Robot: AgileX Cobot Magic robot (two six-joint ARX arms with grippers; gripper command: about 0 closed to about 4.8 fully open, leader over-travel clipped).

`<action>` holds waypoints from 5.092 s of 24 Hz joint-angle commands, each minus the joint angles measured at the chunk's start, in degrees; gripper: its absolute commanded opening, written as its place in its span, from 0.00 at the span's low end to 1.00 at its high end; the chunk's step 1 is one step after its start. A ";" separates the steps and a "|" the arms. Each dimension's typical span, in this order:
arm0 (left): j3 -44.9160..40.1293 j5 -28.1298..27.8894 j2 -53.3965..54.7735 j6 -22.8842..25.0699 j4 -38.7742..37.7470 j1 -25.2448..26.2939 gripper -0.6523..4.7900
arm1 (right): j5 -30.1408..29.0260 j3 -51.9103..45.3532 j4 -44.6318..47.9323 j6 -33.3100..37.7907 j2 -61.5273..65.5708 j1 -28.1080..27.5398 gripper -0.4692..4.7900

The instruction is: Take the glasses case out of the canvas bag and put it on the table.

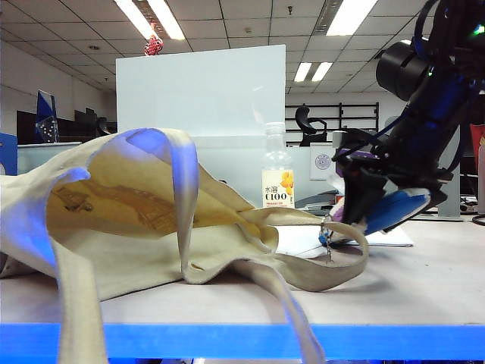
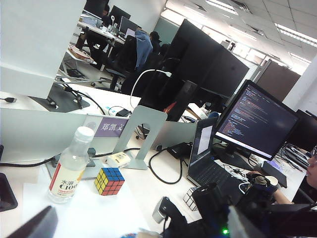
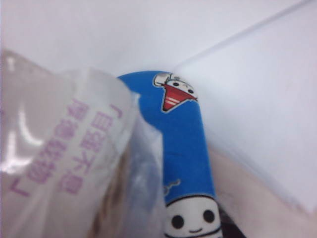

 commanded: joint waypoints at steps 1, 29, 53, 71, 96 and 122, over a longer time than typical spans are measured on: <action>0.24 0.57 -0.20 0.04 0.11 0.02 1.00 | 0.09 -2.47 12.46 5.86 0.04 0.17 0.55; 0.24 1.20 -0.15 9.22 -8.90 -4.94 1.00 | 1.33 -8.37 19.47 5.44 -3.13 0.17 0.88; 0.24 0.94 -0.17 9.22 -10.19 -5.40 1.00 | -15.17 -8.39 16.37 6.21 -10.67 6.49 0.16; 0.22 -1.40 -0.15 12.04 -13.07 -7.10 1.00 | -12.85 -4.79 5.57 11.67 -27.76 13.66 0.17; 0.22 -42.49 -21.57 30.42 -17.42 9.90 0.11 | 18.29 -4.87 -1.36 5.88 -72.11 8.85 0.07; -8.41 -32.15 -57.02 25.57 -53.83 11.23 0.11 | 13.29 -40.81 4.24 13.86 -97.35 8.79 0.07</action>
